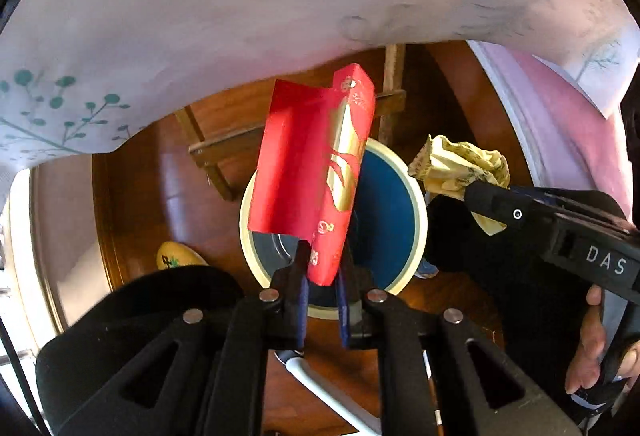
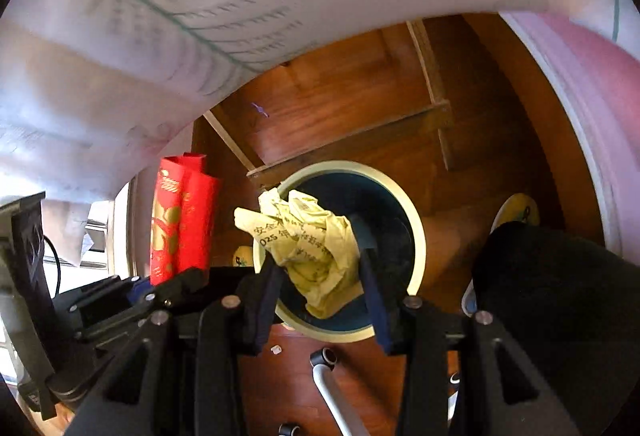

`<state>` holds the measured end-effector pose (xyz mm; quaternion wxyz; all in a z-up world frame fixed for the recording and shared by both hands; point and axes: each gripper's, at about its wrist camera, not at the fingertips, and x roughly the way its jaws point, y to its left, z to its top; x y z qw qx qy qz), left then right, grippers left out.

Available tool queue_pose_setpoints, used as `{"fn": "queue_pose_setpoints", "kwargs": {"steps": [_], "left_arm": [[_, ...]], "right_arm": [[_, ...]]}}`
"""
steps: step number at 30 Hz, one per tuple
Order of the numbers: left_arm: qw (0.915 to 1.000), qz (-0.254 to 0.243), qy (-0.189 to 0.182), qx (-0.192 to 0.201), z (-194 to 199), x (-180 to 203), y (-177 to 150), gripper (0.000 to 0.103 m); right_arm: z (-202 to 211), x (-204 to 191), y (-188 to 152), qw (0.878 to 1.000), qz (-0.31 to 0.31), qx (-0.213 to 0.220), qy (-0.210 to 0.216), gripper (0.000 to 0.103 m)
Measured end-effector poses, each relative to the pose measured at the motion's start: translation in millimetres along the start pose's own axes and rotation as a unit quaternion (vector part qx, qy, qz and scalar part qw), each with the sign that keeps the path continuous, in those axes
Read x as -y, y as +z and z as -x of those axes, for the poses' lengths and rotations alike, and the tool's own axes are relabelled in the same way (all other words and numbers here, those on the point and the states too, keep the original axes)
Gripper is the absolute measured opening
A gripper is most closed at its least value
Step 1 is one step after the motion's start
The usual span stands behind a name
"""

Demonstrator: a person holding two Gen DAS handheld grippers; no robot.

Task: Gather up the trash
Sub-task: 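Carry both items over the bin and open both tools to drop them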

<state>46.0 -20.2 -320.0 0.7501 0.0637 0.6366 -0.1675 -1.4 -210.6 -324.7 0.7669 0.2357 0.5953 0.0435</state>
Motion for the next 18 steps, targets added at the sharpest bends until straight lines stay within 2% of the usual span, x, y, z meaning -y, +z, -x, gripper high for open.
{"fn": "queue_pose_setpoints", "kwargs": {"steps": [3, 7, 9, 11, 14, 18], "left_arm": [[0.9998, 0.018, -0.006, -0.007, -3, -6, 4, 0.013], [0.9997, 0.023, -0.004, -0.004, -5, -9, 4, 0.024], [0.9998, 0.019, 0.004, -0.006, -4, -7, 4, 0.035], [0.9998, 0.017, 0.01, -0.004, -6, -3, 2, 0.066], [0.9997, 0.013, 0.02, 0.004, -1, -1, 1, 0.076], [0.9995, 0.016, 0.025, 0.007, 0, -2, 1, 0.083]], "right_arm": [[-9, 2, 3, 1.0, -0.004, -0.011, 0.001, 0.042], [-11, 0, 4, 1.0, -0.009, -0.009, 0.004, 0.042], [-9, -1, 4, 1.0, -0.009, -0.008, 0.005, 0.044], [-14, -3, 5, 1.0, -0.005, -0.008, 0.001, 0.049], [-15, -9, 3, 1.0, 0.012, -0.005, -0.009, 0.066], [-14, -13, 3, 1.0, 0.027, 0.003, -0.013, 0.069]]}}
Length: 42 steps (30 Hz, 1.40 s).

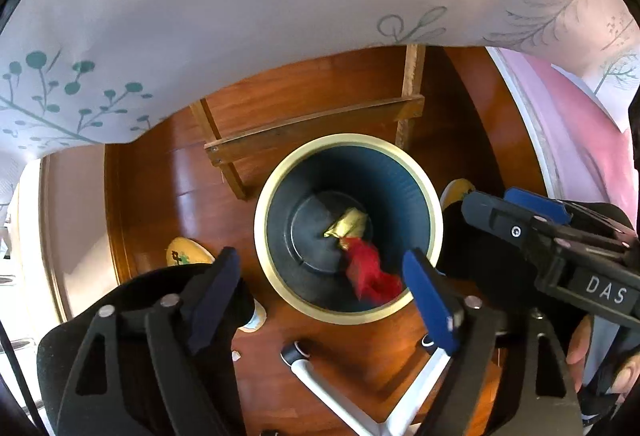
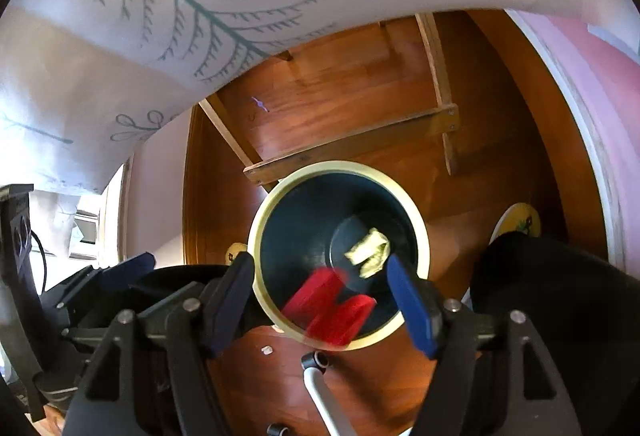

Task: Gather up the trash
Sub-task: 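Carry both items over the bin and open both tools to drop them, then move both tools back up toward the trash pile on the table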

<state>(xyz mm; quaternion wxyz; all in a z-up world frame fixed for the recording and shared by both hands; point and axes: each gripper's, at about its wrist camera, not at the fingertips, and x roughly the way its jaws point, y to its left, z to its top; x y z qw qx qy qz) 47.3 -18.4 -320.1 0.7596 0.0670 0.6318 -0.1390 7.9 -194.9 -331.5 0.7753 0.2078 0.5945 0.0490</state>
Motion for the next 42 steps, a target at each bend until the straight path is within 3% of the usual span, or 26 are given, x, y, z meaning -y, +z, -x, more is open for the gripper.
{"fn": "queue_pose_setpoints", "kwargs": {"steps": [12, 19, 26, 33, 37, 42], "left_arm": [[0.9995, -0.001, -0.004, 0.03, 22, -1, -2, 0.083], [0.9964, -0.044, -0.017, 0.071, 83, 11, -8, 0.083], [0.9837, -0.072, -0.014, 0.164, 163, 21, 4, 0.083], [0.9702, -0.053, -0.053, 0.23, 233, 18, 34, 0.083], [0.9625, -0.059, -0.071, 0.255, 269, 25, 59, 0.083], [0.9557, -0.088, -0.044, 0.277, 299, 42, 94, 0.083]], "right_arm": [[15, -4, 0, 0.999, 0.016, 0.029, -0.019, 0.069], [53, -28, -1, 0.995, 0.08, 0.049, -0.026, 0.069], [127, -62, 8, 0.978, 0.173, 0.118, -0.025, 0.069], [212, -90, 20, 0.95, 0.227, 0.212, -0.017, 0.069], [255, -97, 40, 0.941, 0.232, 0.244, -0.007, 0.069], [299, -92, 81, 0.94, 0.209, 0.268, -0.019, 0.069]]}}
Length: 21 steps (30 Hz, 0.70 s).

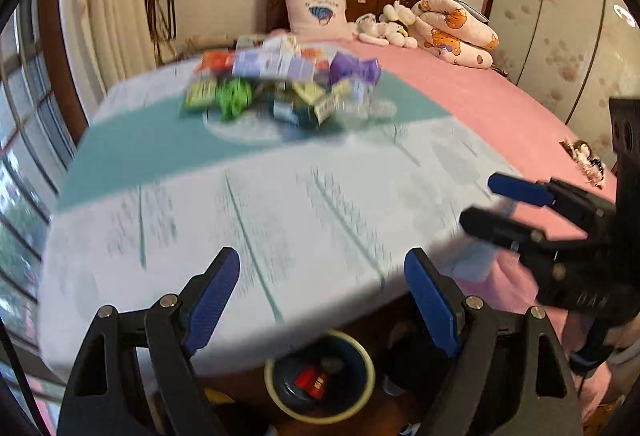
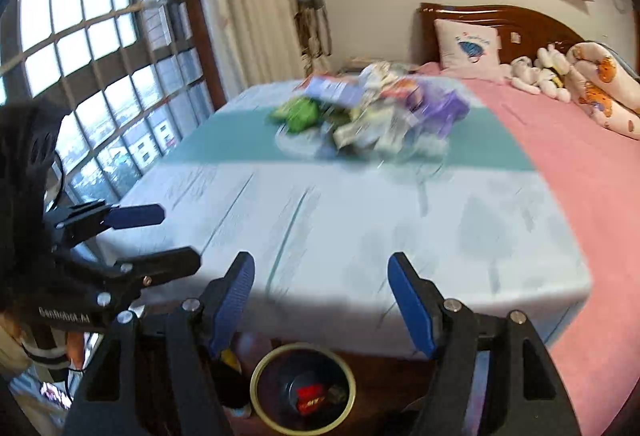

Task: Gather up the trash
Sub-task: 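Move both tools back up toward the trash pile on the table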

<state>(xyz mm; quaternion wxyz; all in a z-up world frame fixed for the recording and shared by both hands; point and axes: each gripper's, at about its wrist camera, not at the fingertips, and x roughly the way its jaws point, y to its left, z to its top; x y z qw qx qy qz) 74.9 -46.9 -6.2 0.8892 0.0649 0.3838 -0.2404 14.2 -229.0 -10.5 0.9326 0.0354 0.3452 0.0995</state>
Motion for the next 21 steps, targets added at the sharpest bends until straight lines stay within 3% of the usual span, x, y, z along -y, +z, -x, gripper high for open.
{"fn": "queue_pose_setpoints", "kwargs": {"steps": [7, 10, 18, 21], "left_arm": [[0.9989, 0.004, 0.046, 0.001, -20, -4, 59, 0.083], [0.9988, 0.013, 0.046, -0.014, -37, -12, 77, 0.083], [0.9977, 0.007, 0.063, -0.026, -83, -31, 100, 0.083], [0.9983, 0.009, 0.051, -0.027, -93, -39, 105, 0.083]], "right_arm": [[-27, 41, 50, 0.998, -0.055, -0.005, -0.03, 0.069], [-48, 51, 63, 0.997, -0.068, -0.003, -0.031, 0.069], [-113, 36, 75, 0.998, -0.035, -0.009, -0.046, 0.069], [-135, 24, 75, 0.998, -0.009, -0.009, -0.068, 0.069]]}}
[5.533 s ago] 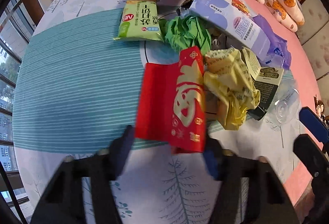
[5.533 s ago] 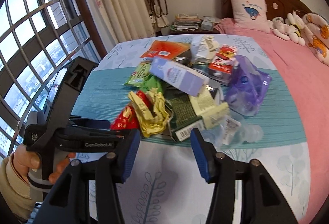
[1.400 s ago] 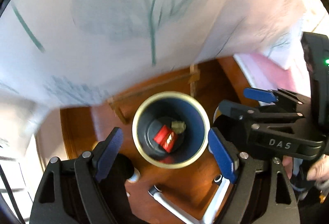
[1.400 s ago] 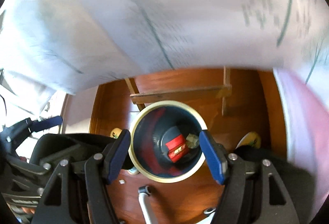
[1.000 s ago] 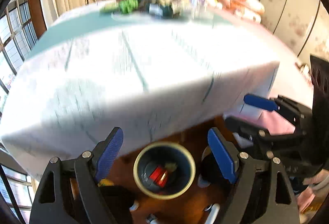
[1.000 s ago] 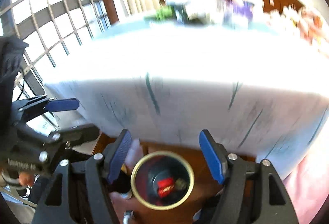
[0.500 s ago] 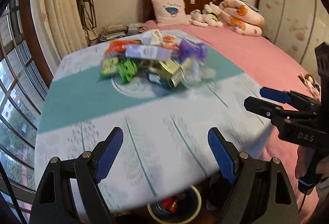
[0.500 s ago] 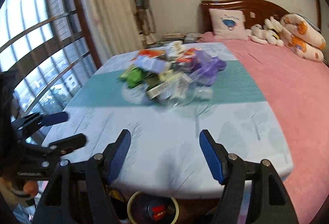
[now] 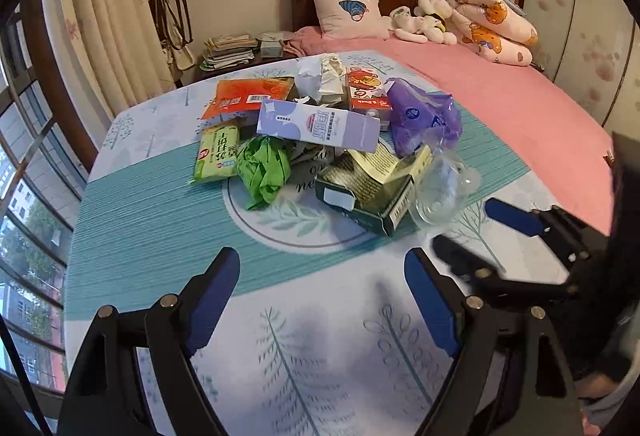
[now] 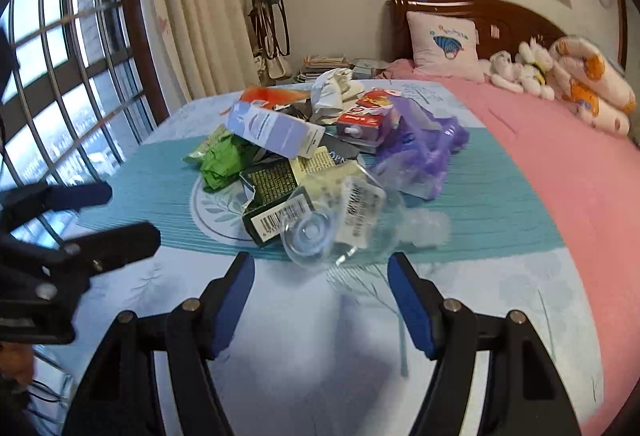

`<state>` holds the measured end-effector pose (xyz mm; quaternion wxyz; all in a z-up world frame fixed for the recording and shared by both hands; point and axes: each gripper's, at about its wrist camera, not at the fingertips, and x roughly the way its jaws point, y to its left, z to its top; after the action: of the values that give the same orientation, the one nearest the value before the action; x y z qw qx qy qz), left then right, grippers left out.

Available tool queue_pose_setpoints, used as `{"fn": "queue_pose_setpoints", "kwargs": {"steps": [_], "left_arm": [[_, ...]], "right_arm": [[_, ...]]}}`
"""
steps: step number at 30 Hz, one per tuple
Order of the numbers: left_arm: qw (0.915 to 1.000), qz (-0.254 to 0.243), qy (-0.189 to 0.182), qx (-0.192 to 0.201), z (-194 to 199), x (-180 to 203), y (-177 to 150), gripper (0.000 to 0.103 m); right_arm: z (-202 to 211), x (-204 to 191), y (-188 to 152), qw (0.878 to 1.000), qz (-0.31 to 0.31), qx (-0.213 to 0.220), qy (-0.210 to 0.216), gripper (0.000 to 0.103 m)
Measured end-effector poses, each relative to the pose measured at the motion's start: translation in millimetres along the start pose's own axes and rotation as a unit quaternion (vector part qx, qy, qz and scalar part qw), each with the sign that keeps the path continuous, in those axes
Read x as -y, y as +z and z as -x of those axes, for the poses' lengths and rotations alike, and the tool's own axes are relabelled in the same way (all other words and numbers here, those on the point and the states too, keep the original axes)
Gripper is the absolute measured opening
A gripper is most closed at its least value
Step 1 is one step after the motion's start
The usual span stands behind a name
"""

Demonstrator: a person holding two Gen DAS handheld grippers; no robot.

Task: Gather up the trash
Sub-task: 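Move both tools back up toward the trash pile on the table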

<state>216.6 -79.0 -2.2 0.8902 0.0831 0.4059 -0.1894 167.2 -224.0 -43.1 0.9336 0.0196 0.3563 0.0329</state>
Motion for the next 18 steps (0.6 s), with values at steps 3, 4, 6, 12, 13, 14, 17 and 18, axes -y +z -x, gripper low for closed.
{"fn": "queue_pose_setpoints", "kwargs": {"steps": [3, 4, 6, 12, 13, 14, 17, 18], "left_arm": [[1.0, -0.002, -0.001, -0.002, -9, -4, 5, 0.083], [1.0, -0.003, -0.003, -0.004, -13, -6, 7, 0.083], [0.9999, -0.004, -0.011, -0.009, -19, -8, 9, 0.083], [0.999, -0.023, -0.033, -0.018, -30, 0, 16, 0.083], [0.9989, -0.027, -0.035, -0.019, -31, 3, 17, 0.083], [0.9985, -0.036, -0.037, -0.021, -32, 7, 18, 0.083], [0.9973, -0.059, -0.038, -0.023, -37, 22, 19, 0.083], [0.9969, -0.066, -0.037, -0.024, -39, 26, 20, 0.083]], "right_arm": [[-19, -11, 3, 0.999, 0.02, -0.004, -0.03, 0.061], [-25, -13, 4, 0.999, 0.024, -0.009, -0.038, 0.057], [-36, -16, 7, 0.998, 0.029, -0.02, -0.052, 0.042], [-31, -8, 8, 0.999, 0.017, -0.015, -0.036, 0.03], [-29, -6, 8, 0.999, 0.016, -0.013, -0.033, 0.03], [-25, -2, 7, 1.0, 0.013, -0.011, -0.026, 0.03], [-13, 11, 6, 1.0, 0.001, -0.009, -0.011, 0.029], [-9, 16, 5, 1.0, -0.003, -0.009, -0.008, 0.029]]}}
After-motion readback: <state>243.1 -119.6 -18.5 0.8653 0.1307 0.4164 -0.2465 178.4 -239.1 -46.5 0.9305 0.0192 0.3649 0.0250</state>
